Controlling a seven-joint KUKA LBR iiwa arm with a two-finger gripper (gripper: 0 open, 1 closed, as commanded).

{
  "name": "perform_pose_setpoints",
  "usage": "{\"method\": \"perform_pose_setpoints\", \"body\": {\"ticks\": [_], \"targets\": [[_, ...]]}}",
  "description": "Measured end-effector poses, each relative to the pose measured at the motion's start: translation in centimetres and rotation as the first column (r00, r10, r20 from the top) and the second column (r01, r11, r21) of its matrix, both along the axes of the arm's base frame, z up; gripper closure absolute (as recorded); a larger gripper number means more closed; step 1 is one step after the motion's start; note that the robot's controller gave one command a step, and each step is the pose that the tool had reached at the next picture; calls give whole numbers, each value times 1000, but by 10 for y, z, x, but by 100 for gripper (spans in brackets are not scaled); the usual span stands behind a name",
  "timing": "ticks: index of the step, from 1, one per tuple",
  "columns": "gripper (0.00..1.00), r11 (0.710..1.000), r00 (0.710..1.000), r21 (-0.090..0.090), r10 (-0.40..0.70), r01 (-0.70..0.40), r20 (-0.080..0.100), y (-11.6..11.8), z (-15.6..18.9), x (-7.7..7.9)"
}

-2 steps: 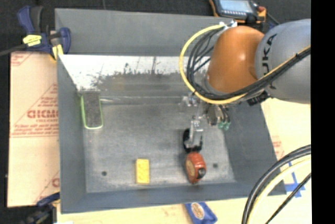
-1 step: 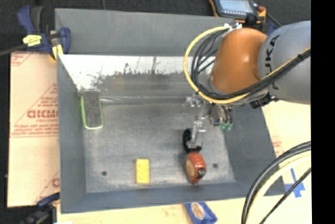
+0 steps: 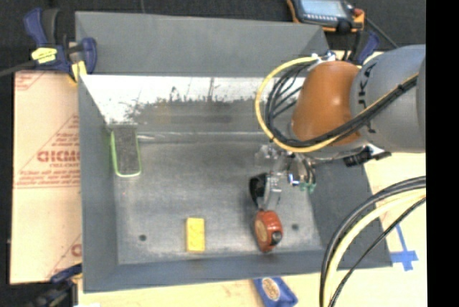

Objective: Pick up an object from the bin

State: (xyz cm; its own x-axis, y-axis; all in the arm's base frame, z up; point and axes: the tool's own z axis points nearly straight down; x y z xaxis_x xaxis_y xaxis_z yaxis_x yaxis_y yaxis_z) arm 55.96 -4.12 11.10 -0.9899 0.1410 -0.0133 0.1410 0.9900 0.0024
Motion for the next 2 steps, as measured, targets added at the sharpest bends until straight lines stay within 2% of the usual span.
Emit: {"method": "perform_pose_setpoints", "body": {"ticks": [1,2], "targets": [[100,1000,1000,-3,6,-6,-4,-11,-37,0],[100,1000,1000,-3,14,-14,-7,-11,-29,0]]}}
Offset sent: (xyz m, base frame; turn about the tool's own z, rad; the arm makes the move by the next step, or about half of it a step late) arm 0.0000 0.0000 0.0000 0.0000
